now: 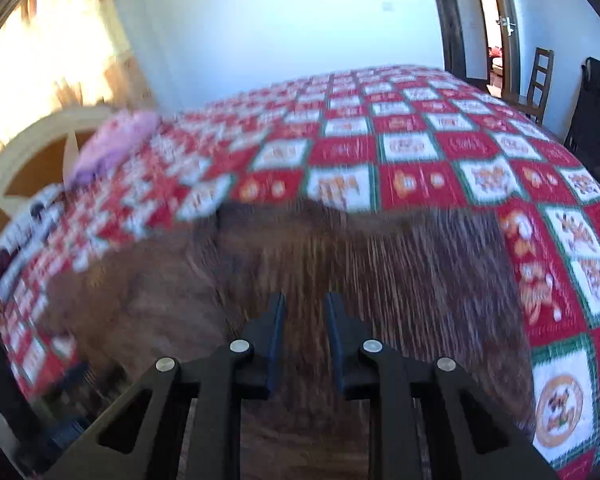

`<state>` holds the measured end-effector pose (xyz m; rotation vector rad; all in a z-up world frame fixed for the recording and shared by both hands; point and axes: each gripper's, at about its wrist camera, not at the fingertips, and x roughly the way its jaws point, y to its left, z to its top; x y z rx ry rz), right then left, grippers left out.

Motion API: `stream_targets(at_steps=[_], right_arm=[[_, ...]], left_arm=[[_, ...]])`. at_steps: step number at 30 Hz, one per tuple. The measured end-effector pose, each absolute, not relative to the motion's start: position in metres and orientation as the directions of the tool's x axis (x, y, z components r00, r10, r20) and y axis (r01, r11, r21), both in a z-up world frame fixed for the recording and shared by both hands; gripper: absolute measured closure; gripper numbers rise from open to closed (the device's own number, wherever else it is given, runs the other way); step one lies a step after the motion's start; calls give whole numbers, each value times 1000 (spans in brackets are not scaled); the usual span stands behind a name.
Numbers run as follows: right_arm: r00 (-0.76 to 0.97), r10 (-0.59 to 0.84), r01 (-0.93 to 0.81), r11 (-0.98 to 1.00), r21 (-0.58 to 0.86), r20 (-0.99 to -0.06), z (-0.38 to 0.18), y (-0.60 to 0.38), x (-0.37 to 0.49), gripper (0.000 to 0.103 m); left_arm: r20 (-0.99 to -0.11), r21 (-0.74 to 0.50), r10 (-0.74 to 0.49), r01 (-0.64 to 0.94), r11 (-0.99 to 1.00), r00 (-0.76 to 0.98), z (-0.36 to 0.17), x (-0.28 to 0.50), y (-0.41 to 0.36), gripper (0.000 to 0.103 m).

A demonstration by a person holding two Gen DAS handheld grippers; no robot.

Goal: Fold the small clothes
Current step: 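Fold the held sleeve across the sweater body and open the right gripper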

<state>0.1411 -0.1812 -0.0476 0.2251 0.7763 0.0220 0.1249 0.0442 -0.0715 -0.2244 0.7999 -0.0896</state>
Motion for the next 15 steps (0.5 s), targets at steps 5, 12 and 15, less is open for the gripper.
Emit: stream_targets(at_steps=[5, 12, 15], right_arm=[[675, 206, 9, 958, 287, -709, -74, -154, 138, 81], [695, 205, -34, 967, 254, -689, -70, -132, 124, 81], [734, 106, 36, 980, 194, -671, -64, -148, 122, 81]], left_arm=[[-705, -222, -155, -7, 975, 691, -72, 125, 43, 0], [-708, -215, -150, -7, 977, 690, -72, 126, 42, 0], [-710, -211, -148, -8, 977, 689, -72, 126, 41, 0]])
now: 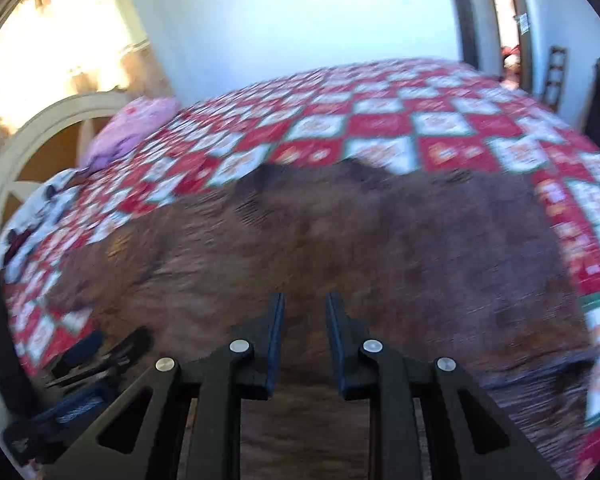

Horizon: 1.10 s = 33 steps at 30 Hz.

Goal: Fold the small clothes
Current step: 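Fold the held sleeve across the sweater body and open the right gripper, then grasp the other sleeve side with the left gripper and fold it across the body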

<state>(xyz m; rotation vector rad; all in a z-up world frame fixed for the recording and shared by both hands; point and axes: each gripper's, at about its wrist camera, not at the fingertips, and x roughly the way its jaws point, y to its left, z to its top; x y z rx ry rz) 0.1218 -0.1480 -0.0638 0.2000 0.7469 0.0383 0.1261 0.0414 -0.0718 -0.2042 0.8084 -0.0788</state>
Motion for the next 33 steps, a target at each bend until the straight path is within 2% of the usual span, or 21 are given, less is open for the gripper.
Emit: stream_targets(at_steps=[2, 3, 4, 7, 9, 12, 14, 18, 22, 25, 33], right_arm=[[711, 43, 69, 989, 129, -702, -77, -153, 126, 80], [682, 90, 78, 978, 194, -726, -86, -161, 131, 80], [698, 104, 83, 971, 224, -709, -83, -166, 129, 80], [700, 104, 84, 970, 227, -707, -84, -167, 128, 80], [699, 94, 79, 975, 206, -709, -84, -163, 128, 78], [701, 111, 53, 977, 207, -705, -83, -160, 129, 66], [703, 129, 42, 974, 223, -699, -83, -160, 128, 63], [705, 139, 42, 971, 236, -695, -84, -161, 128, 62], [705, 142, 40, 970, 240, -695, -84, -161, 128, 62], [706, 151, 36, 968, 249, -692, -84, -162, 129, 60], [705, 155, 34, 967, 252, -692, -85, -162, 129, 60]], left_arm=[[-715, -201, -140, -10, 980, 685, -72, 126, 41, 0], [-719, -191, -133, -11, 981, 682, -72, 127, 40, 0], [-723, -184, -127, -12, 983, 679, -72, 127, 39, 0], [-749, -138, -103, -2, 990, 654, -72, 129, 34, 0], [-770, -101, -98, 32, 994, 630, -69, 127, 33, 0], [-755, -107, -90, 15, 994, 650, -54, 114, 56, 0], [-718, -153, -56, -79, 985, 694, -42, 108, 92, 0], [-685, -363, 11, -354, 862, 729, -34, 105, 195, 1], [-680, -548, -7, -501, 670, 733, -53, 108, 281, 21], [-694, -562, -10, -534, 632, 719, -69, 115, 303, 37], [-673, -584, -9, -523, 621, 740, -75, 137, 306, 37]])
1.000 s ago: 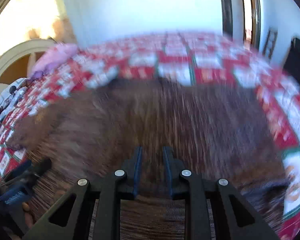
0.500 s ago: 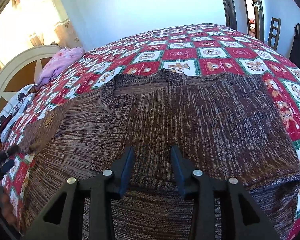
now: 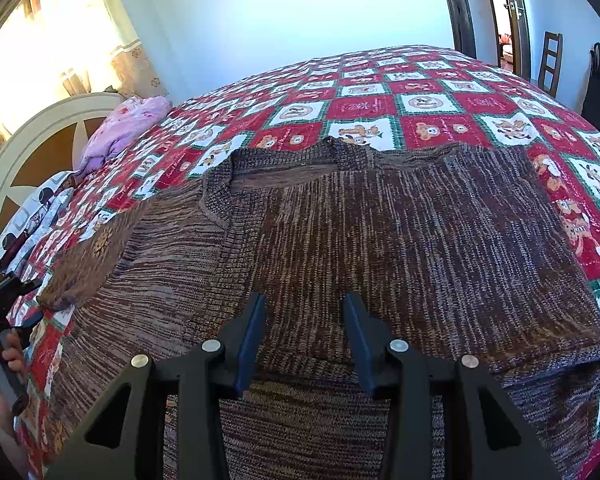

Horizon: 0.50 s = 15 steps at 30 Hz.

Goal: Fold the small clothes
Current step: 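Grasp the other sleeve side with the left gripper and fold it across the body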

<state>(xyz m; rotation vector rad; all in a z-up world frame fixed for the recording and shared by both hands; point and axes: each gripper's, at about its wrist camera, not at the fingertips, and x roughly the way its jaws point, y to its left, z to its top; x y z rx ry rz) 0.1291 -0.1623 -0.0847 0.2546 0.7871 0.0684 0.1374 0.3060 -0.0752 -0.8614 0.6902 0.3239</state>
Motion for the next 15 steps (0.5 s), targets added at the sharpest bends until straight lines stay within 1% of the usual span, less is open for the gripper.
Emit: stream_targets(at_steps=[1, 2, 3, 4, 5, 6, 7, 9, 10, 13, 15], right_arm=[[705, 156, 33, 967, 252, -691, -85, -162, 129, 60], [706, 156, 33, 967, 252, -691, -85, -163, 129, 60], [706, 156, 34, 967, 252, -691, -85, -162, 129, 60], [706, 156, 33, 967, 253, -691, -85, -162, 129, 59], [706, 156, 33, 967, 253, -691, -85, -162, 129, 59], [706, 156, 34, 967, 253, -691, -85, -162, 129, 59], [706, 156, 34, 967, 253, -691, -85, -162, 129, 59], [706, 158, 33, 966, 256, -690, -85, -162, 129, 59], [707, 160, 33, 966, 258, -689, -85, -162, 129, 59], [708, 167, 31, 963, 267, -686, -85, -163, 129, 59], [710, 177, 30, 959, 281, -682, -86, -165, 129, 59]], left_arm=[[-675, -573, -3, -522, 631, 738, -74, 141, 306, 39], [-678, -561, 8, -524, 641, 735, -74, 140, 306, 50], [-687, -539, 27, -534, 652, 726, -75, 143, 305, 58], [-697, -518, 46, -547, 658, 716, -78, 145, 305, 72], [-696, -514, 57, -552, 656, 716, -81, 144, 307, 79], [-683, -523, 61, -547, 654, 727, -84, 143, 309, 80], [-674, -532, 60, -540, 653, 736, -86, 140, 311, 84], [-658, -563, 41, -528, 636, 752, -88, 137, 315, 86], [-658, -564, 38, -526, 636, 752, -88, 137, 316, 89], [-662, -554, 41, -526, 645, 748, -86, 139, 315, 91], [-677, -507, 63, -528, 681, 733, -79, 144, 309, 94]])
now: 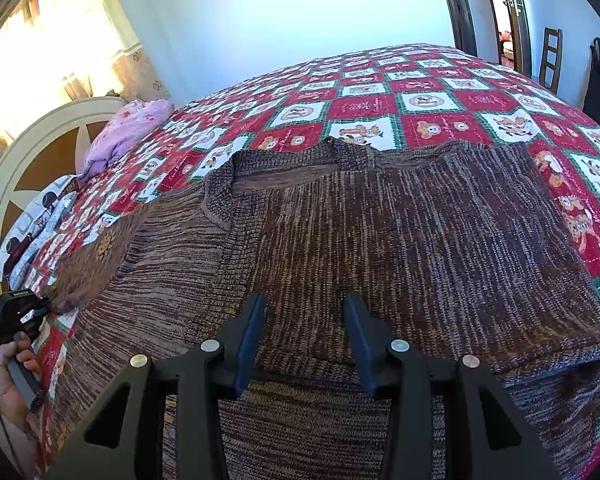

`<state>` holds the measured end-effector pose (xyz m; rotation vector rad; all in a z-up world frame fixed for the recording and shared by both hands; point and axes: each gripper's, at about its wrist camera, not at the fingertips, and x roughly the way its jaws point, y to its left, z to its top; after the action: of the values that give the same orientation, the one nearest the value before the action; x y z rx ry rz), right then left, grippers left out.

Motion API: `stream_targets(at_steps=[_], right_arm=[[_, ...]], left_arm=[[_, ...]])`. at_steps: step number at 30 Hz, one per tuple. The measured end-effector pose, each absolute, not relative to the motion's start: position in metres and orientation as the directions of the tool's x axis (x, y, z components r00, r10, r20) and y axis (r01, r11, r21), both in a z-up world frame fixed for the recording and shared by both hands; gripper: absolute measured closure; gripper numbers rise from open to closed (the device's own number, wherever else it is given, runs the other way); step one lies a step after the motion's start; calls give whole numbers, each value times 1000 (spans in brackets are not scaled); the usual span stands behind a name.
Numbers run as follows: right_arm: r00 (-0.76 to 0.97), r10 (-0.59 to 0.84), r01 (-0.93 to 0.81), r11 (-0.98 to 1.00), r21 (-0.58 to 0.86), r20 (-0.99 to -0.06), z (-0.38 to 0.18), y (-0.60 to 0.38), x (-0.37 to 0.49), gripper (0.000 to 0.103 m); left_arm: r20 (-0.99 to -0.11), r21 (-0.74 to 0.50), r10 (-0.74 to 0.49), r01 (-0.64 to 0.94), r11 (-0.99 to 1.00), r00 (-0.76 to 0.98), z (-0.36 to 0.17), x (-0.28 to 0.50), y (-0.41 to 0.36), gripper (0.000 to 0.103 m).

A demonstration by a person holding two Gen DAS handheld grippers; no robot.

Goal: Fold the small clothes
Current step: 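Grasp the other sleeve side with the left gripper and fold it across the body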

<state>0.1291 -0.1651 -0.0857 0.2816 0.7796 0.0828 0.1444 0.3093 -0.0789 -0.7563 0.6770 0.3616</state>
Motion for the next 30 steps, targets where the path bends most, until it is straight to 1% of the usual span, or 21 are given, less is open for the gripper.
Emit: stream_targets(at_steps=[1, 2, 3, 5, 7, 10, 14, 16, 18, 20, 24, 25, 27, 28, 29, 30], right_arm=[[712, 186, 30, 956, 293, -677, -86, -167, 129, 59], [713, 192, 29, 953, 303, -674, -86, -168, 128, 59], [714, 200, 28, 949, 313, -671, -87, -170, 128, 59], [716, 213, 28, 943, 332, -665, -87, -172, 128, 59], [718, 224, 27, 937, 348, -659, -88, -174, 128, 59], [721, 233, 26, 932, 361, -653, -88, -175, 128, 59], [723, 242, 25, 927, 374, -648, -88, -176, 127, 59], [723, 242, 25, 926, 376, -646, -88, -177, 126, 59], [723, 243, 25, 926, 375, -647, -88, -177, 126, 59], [724, 244, 25, 926, 377, -646, -88, -177, 126, 59], [725, 251, 24, 922, 387, -642, -88, -179, 126, 59], [725, 252, 24, 921, 389, -641, -88, -179, 126, 59], [726, 254, 24, 920, 392, -640, -89, -179, 125, 59], [725, 254, 24, 919, 393, -640, -88, -179, 126, 59], [725, 255, 24, 919, 394, -640, -88, -180, 126, 59], [725, 255, 24, 919, 393, -640, -88, -179, 126, 59]], left_arm=[[-681, -480, 75, -521, 706, 729, -73, 148, 304, 94], [-666, -468, 69, -487, 737, 743, -65, 152, 296, 94], [-646, -461, 59, -450, 765, 761, -56, 155, 287, 94], [-605, -408, 59, -373, 833, 794, -34, 162, 258, 94], [-570, -369, 25, -283, 886, 821, -15, 169, 224, 94], [-528, -320, -87, -103, 942, 845, 11, 175, 156, 94], [-500, -265, -236, 113, 958, 833, 22, 164, 72, 94], [-518, -286, -319, 191, 939, 794, 13, 160, 39, 94], [-553, -282, -362, 240, 929, 751, -3, 154, 10, 94], [-594, -244, -347, 248, 937, 726, -20, 149, -10, 94], [-678, -220, -333, 251, 943, 656, -45, 149, -21, 93], [-694, -207, -321, 248, 946, 645, -47, 147, -23, 90], [-703, -225, -341, 259, 939, 624, -45, 139, -16, 82], [-702, -235, -347, 258, 937, 622, -44, 134, -9, 68], [-699, -231, -340, 251, 940, 629, -42, 129, -5, 50], [-690, -220, -325, 241, 945, 647, -41, 122, -1, 42]])
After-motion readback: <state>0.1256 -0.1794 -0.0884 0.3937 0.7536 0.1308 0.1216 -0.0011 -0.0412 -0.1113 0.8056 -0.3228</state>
